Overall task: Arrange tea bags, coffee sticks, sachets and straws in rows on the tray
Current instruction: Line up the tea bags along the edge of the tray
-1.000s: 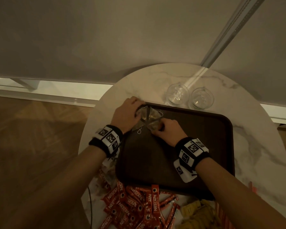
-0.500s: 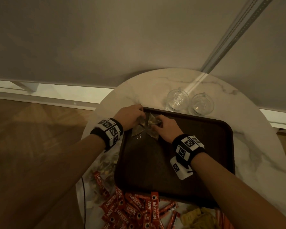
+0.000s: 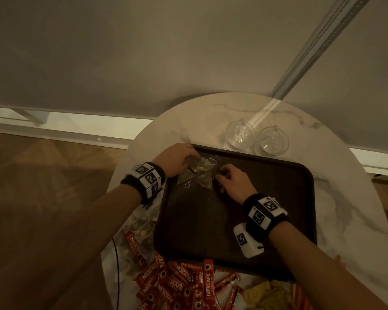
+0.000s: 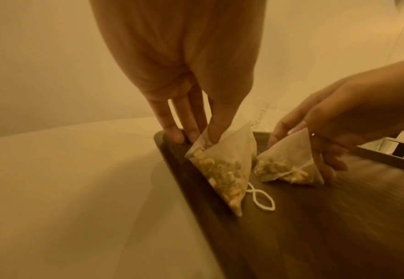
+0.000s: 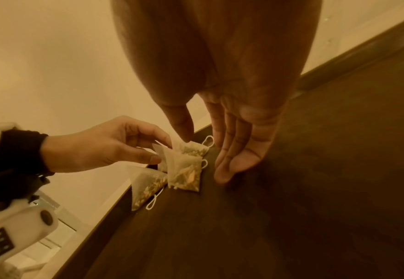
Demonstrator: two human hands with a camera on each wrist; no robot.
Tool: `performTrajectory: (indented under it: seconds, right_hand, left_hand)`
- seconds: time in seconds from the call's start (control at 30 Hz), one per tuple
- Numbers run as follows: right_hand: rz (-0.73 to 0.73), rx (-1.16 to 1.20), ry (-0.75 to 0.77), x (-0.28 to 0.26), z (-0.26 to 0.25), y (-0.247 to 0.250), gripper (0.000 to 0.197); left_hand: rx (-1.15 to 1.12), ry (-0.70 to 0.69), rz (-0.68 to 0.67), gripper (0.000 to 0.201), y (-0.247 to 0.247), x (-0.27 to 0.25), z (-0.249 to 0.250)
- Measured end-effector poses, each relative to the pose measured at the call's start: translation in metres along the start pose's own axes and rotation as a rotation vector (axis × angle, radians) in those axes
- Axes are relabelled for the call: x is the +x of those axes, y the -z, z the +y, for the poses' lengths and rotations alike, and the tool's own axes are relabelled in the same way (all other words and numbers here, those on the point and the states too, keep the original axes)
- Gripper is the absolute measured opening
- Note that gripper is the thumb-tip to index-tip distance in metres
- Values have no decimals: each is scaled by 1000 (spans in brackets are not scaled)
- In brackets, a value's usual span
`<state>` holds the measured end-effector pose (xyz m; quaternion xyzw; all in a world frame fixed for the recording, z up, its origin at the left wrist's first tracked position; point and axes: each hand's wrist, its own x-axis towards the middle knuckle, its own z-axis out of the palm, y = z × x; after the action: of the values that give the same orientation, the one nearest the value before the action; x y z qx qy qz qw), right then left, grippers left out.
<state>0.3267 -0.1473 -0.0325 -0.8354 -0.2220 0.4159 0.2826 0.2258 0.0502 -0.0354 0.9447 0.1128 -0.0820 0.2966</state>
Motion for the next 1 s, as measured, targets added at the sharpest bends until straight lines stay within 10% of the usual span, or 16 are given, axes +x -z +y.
performTrajectory:
  seconds: [0.43, 0.63, 1.0]
  right_hand:
    - [28, -153, -7, -3, -1, -29, 46]
    - [32, -183, -37, 8, -11, -30, 30]
    - [20, -114, -39, 13, -1, -25, 32]
  left_hand:
    - [36, 115, 290, 24, 1, -35, 6]
    - [268, 207, 21, 46, -12, -54, 7]
    - [330, 261, 109, 46, -27, -42, 7]
